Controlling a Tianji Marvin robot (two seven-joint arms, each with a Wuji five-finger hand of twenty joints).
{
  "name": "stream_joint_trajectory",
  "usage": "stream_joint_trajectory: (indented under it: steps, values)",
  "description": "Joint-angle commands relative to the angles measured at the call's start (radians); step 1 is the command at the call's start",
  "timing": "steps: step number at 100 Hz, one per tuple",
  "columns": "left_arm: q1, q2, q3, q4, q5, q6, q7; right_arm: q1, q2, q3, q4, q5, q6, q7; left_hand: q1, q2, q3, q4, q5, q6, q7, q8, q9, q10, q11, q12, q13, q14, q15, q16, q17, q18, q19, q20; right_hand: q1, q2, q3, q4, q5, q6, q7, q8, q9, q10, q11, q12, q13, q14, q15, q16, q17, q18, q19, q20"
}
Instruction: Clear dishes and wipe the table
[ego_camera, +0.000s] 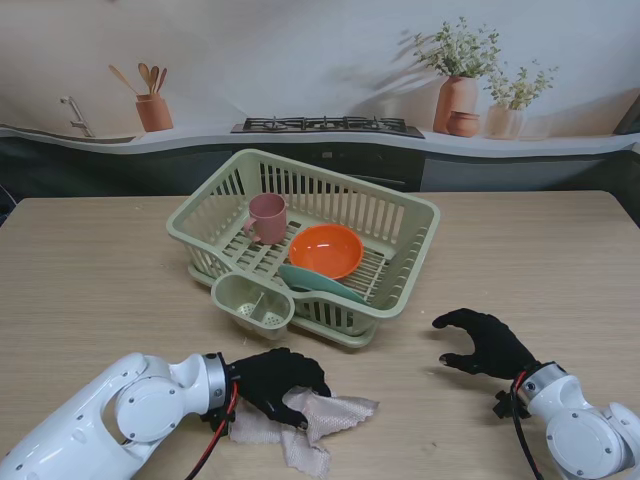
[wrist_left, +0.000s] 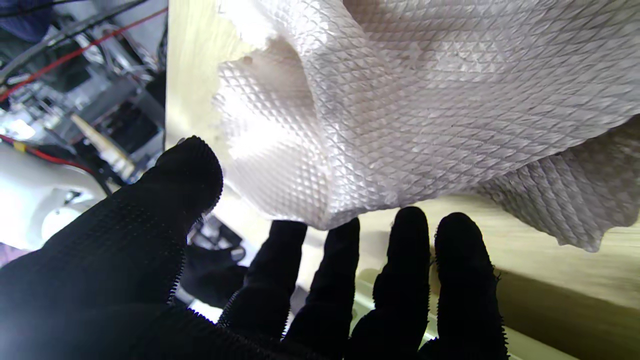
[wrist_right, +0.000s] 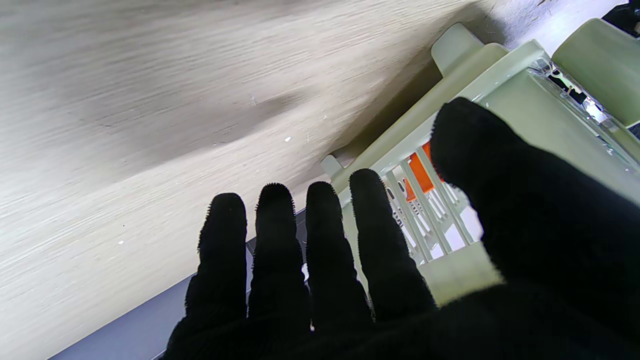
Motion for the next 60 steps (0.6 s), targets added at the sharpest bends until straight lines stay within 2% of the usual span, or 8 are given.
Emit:
stream_joint_trajectory:
  steps: [1, 14, 19, 36, 47, 60]
  values:
    - [-0.001, 0.005, -0.002, -0.004, -0.01, -0.003, -0.022, -0.006, 0.0, -0.001, -0.005, -0.002, -0.002, 0.013, -0.023, -0.029, 0.048, 0.008, -0.028, 0.012, -0.055, -0.031, -0.031, -0.01, 0.014, -0.013, 0.009, -0.007, 0.006, -0.005, -0.007, -0.017, -0.008, -0.017, -0.031, 0.009, 0.005, -0.011, -0.023, 0.001, 0.005, -0.006, 0.005, -0.015, 0.016, 0.001, -0.028, -0.019, 0.01, -0.006, -0.012, -0.032, -0.01, 0.014]
    - [0.012, 0.007, -0.022, -0.016, -0.015, -0.006, -0.03, -0.006, 0.001, -0.002, -0.006, -0.001, -0.001, 0.015, -0.023, -0.03, 0.049, 0.008, -0.011, 0.013, -0.077, -0.044, -0.004, 0.011, 0.021, -0.011, 0.052, 0.016, 0.026, 0.001, 0.026, 0.002, 0.008, -0.011, -0.032, 0.008, 0.004, -0.012, -0.024, -0.001, 0.005, -0.006, 0.005, -0.015, 0.016, 0.001, -0.028, -0.018, 0.01, -0.006, -0.012, -0.031, -0.011, 0.015]
    - [0.023, 0.006, -0.037, -0.025, -0.014, -0.004, -0.031, -0.007, 0.001, -0.001, -0.006, 0.0, -0.001, 0.016, -0.025, -0.024, 0.046, 0.008, 0.022, 0.008, -0.064, -0.04, 0.029, 0.021, 0.026, -0.01, 0.07, 0.03, 0.033, 0.003, 0.038, 0.013, 0.013, -0.008, -0.031, 0.008, 0.004, -0.012, -0.023, 0.0, 0.006, -0.005, 0.006, -0.014, 0.017, 0.001, -0.028, -0.018, 0.01, -0.006, -0.012, -0.032, -0.011, 0.016]
    - [0.068, 0.003, -0.097, -0.062, -0.008, 0.015, -0.035, -0.009, 0.002, 0.002, -0.009, 0.001, -0.006, 0.021, -0.021, 0.008, 0.009, 0.013, 0.09, -0.003, 0.116, 0.053, 0.14, 0.035, 0.041, 0.0, 0.14, 0.063, 0.08, 0.025, 0.092, 0.054, 0.042, 0.023, -0.03, 0.004, 0.003, -0.012, -0.021, -0.001, 0.006, -0.005, 0.007, -0.014, 0.018, 0.001, -0.025, -0.016, 0.013, -0.003, -0.01, -0.03, -0.01, 0.018]
    - [0.098, -0.001, -0.136, -0.081, -0.006, 0.023, -0.028, -0.011, 0.003, 0.005, -0.013, 0.004, -0.009, 0.028, -0.014, 0.017, -0.002, 0.015, 0.103, 0.0, 0.177, 0.083, 0.182, 0.041, 0.054, 0.005, 0.178, 0.078, 0.103, 0.035, 0.121, 0.073, 0.057, 0.038, -0.029, 0.002, 0.004, -0.012, -0.019, 0.0, 0.007, -0.005, 0.009, -0.013, 0.019, 0.002, -0.02, -0.015, 0.019, 0.0, -0.007, -0.028, -0.007, 0.021]
    - [0.132, -0.005, -0.182, -0.097, 0.011, 0.004, -0.014, -0.017, 0.006, 0.006, -0.024, 0.013, -0.01, 0.046, -0.009, 0.03, -0.011, 0.017, 0.127, -0.008, 0.21, 0.097, 0.222, 0.045, 0.061, 0.007, 0.218, 0.087, 0.119, 0.039, 0.157, 0.089, 0.07, 0.047, -0.027, -0.002, 0.004, -0.012, -0.007, 0.002, 0.012, -0.003, 0.018, -0.011, 0.025, 0.004, -0.009, -0.011, 0.033, 0.008, 0.0, -0.025, 0.005, 0.028]
